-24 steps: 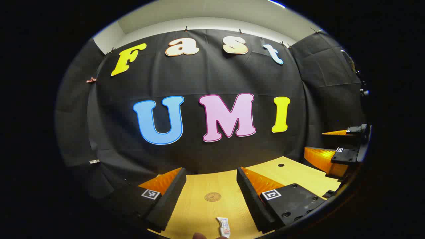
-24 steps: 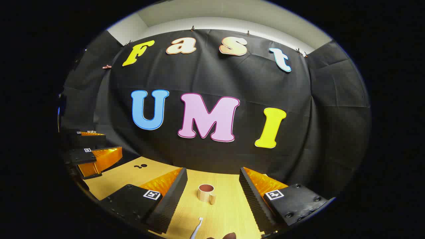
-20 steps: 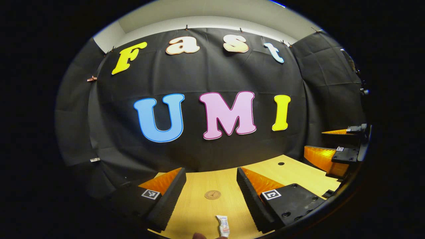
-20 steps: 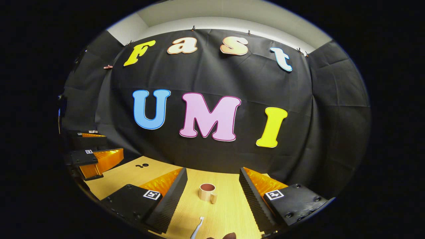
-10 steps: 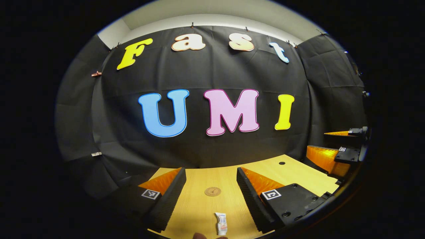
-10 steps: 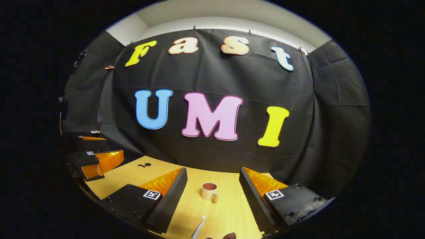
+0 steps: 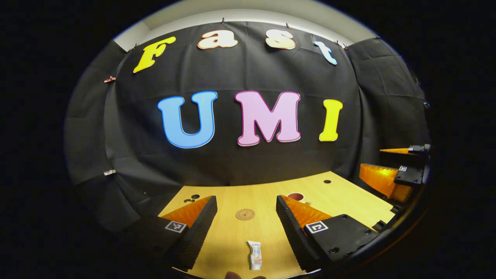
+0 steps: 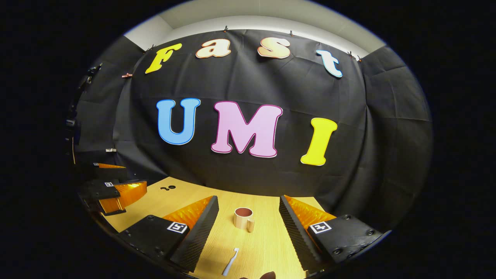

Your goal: Put the toothbrush and toothpaste on the desktop into the cup, then pick up the cup and place it on the coaster on the desktop.

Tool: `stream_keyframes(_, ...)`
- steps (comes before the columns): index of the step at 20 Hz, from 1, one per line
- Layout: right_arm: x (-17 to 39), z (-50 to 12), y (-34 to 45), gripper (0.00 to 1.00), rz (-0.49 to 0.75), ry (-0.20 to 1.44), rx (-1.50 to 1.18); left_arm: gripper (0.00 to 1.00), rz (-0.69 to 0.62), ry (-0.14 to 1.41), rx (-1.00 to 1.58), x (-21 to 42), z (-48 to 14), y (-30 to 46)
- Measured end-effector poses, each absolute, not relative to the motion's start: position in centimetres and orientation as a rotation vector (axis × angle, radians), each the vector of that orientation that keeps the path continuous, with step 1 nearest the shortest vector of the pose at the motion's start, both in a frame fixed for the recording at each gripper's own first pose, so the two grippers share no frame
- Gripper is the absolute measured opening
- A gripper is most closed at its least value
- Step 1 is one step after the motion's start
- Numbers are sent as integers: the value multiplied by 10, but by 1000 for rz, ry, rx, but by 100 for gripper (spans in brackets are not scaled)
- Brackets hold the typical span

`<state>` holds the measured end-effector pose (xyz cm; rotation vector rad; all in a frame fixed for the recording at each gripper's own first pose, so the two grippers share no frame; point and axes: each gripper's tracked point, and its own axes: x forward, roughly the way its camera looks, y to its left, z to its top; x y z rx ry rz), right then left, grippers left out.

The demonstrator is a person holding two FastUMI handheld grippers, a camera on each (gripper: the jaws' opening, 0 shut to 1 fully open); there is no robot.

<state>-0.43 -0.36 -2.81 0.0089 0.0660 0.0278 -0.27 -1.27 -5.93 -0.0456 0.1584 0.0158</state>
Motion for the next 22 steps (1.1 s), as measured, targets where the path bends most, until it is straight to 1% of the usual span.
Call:
stream_keyframes(3, 3, -45, -6, 97, 32, 100, 8, 96, 13, 216, -37, 9, -84, -18)
stream_keyframes(8, 20, -74, -11, 97, 46, 152, -17, 96, -4, 346, -15, 33, -151, -33)
stream_keyframes(9, 24, -79, -11, 97, 52, 160, -19, 92, -9, 374, -13, 39, -164, -37)
stream_keyframes(10, 26, -84, -11, 97, 57, 167, -19, 92, -13, 400, -11, 43, -178, -40)
stream_keyframes(11, 29, -90, -12, 97, 59, 179, -15, 96, -17, 431, -11, 48, -191, -44)
stream_keyframes(12, 31, -98, -13, 97, 63, 195, -9, 92, -22, 464, -14, 53, -206, -48)
stream_keyframes(13, 34, -105, -13, 97, 65, 210, -5, 96, -31, 504, -20, 56, -219, -52)
stream_keyframes(17, 40, -126, -19, 97, 67, 257, 5, 96, -38, 664, -46, 61, -269, -61)
stream_keyframes(22, 45, -146, -26, 98, 63, 300, 9, 96, -30, 821, -59, 61, -320, -60)
